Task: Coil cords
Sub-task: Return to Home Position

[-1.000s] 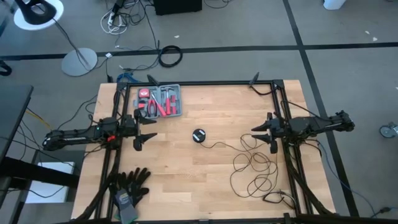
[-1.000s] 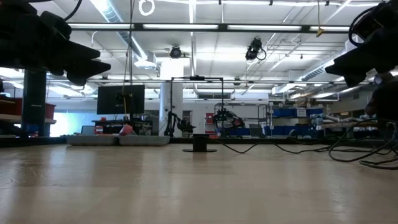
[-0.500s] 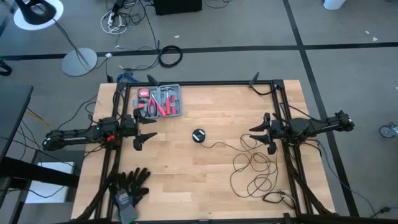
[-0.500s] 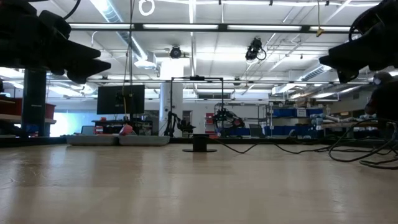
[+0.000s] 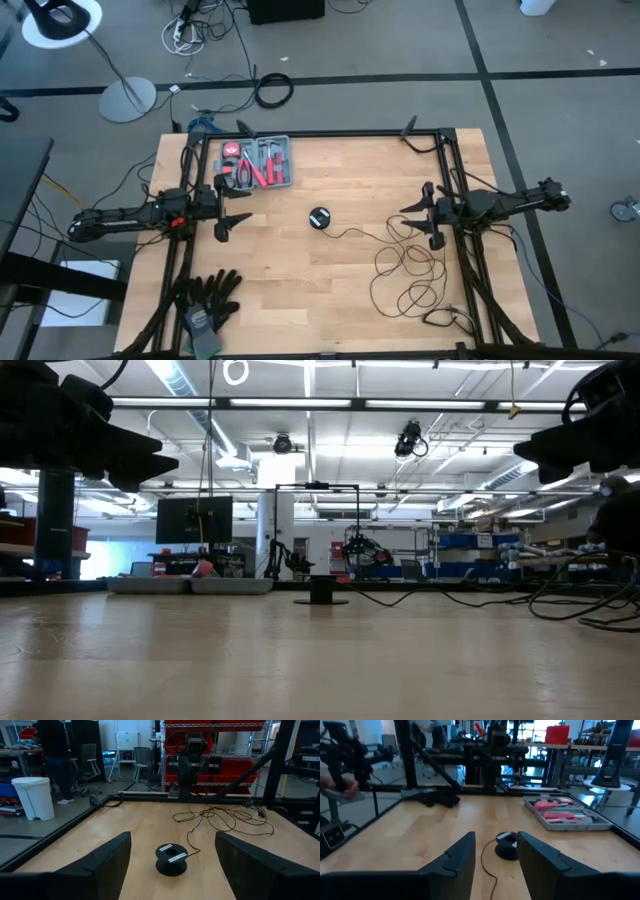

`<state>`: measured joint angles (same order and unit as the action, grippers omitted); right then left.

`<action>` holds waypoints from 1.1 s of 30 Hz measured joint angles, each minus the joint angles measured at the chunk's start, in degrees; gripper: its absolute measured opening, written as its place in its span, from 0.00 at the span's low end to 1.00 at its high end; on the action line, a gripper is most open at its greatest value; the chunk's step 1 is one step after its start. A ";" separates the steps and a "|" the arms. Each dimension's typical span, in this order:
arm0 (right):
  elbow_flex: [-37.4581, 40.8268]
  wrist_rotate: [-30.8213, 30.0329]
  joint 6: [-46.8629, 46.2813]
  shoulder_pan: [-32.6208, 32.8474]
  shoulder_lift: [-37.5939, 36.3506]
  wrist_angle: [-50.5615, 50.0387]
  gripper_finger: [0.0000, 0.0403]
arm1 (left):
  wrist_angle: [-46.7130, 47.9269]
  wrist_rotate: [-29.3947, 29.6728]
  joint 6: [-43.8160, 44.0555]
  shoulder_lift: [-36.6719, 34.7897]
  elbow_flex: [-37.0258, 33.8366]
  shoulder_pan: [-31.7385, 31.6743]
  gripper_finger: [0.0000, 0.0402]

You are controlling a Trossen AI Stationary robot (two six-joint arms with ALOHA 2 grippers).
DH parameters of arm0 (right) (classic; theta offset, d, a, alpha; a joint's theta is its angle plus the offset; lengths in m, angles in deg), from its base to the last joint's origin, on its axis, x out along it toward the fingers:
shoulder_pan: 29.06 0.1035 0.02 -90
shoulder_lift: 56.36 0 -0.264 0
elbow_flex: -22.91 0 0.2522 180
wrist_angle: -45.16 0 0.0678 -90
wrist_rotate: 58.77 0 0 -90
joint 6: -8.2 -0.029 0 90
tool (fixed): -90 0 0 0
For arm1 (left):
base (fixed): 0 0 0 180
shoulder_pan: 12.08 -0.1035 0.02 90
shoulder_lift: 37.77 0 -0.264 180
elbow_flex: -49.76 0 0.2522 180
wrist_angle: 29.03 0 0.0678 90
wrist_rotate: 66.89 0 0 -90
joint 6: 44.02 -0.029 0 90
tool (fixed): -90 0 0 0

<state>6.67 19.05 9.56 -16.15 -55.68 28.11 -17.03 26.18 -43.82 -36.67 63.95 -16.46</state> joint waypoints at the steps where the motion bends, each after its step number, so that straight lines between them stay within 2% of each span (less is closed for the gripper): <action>1: 0.00 0.00 0.34 0.00 0.30 -0.02 0.36 | -0.01 0.00 0.00 0.00 -0.01 -0.01 0.73; 8: 0.00 -0.10 0.78 -1.09 5.73 -0.02 0.36 | 0.00 -0.02 0.00 0.00 -0.02 -0.02 0.73; 16: 0.26 0.72 -8.55 -1.03 9.03 4.53 0.36 | 0.01 -0.05 -0.88 0.00 -0.02 0.00 0.73; 22: 0.25 14.17 -4.59 -3.52 6.85 4.48 0.36 | 0.01 -0.07 -3.17 0.00 -0.02 0.00 0.73; 26: 0.20 16.57 -4.77 -8.56 3.40 1.65 0.36 | 0.01 0.63 -3.20 0.00 -0.02 0.00 0.73; 31: 0.03 24.04 -5.34 -14.93 -0.68 0.24 0.36 | 0.09 1.01 -3.19 0.00 -0.02 0.00 0.73; 33: 0.02 23.90 -5.58 -16.09 -0.40 0.13 0.36 | 0.41 1.14 -3.19 -0.02 -0.02 0.00 0.73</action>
<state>6.69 42.95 3.98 -32.24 -56.08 28.24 -16.62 27.32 -47.01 -36.69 63.93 -16.46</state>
